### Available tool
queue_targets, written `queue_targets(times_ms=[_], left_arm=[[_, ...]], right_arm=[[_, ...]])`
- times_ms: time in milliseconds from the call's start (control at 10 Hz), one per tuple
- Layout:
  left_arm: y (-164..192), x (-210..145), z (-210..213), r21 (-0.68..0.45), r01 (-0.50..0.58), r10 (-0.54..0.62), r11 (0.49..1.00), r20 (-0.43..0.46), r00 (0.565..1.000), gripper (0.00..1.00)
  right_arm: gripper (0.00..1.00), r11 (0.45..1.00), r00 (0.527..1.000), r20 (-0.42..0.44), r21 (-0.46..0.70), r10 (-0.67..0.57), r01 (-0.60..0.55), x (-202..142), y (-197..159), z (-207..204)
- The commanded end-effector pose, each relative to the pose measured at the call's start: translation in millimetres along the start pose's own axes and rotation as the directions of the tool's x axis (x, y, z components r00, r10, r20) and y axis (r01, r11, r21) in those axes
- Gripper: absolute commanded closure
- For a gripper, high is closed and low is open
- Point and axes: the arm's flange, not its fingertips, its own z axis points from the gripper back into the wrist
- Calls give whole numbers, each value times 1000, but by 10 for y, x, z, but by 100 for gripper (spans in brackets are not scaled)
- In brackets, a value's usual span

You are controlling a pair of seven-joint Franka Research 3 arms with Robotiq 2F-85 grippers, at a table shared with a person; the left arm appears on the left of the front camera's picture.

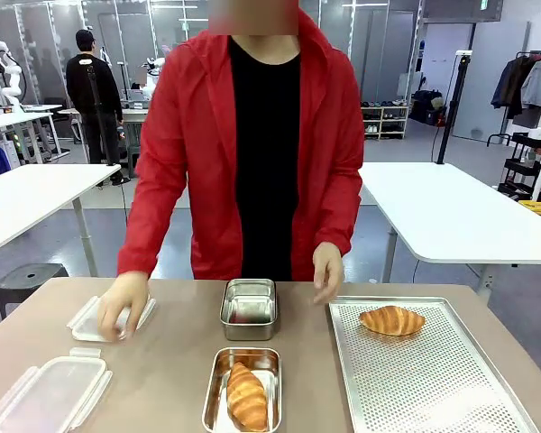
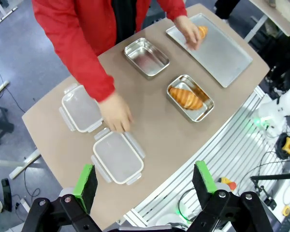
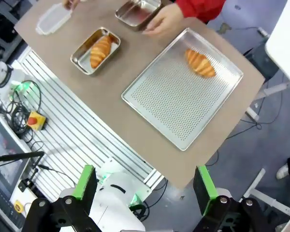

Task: Place the bread into the airtight container.
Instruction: Pick up a Butter Roll and place it into an empty Airtight Container.

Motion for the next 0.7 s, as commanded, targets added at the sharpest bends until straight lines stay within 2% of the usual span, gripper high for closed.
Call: queue_targets(times_ms=[0,600], left_arm=[[-12,7,13,-13,11,-11,1000,5,1000,0],[-12,7,13,-13,11,-11,1000,5,1000,0]], right_arm=[[0,1000,1000,5,-16,1,-1,78,52,51],[0,1000,1000,5,-16,1,-1,78,52,51]])
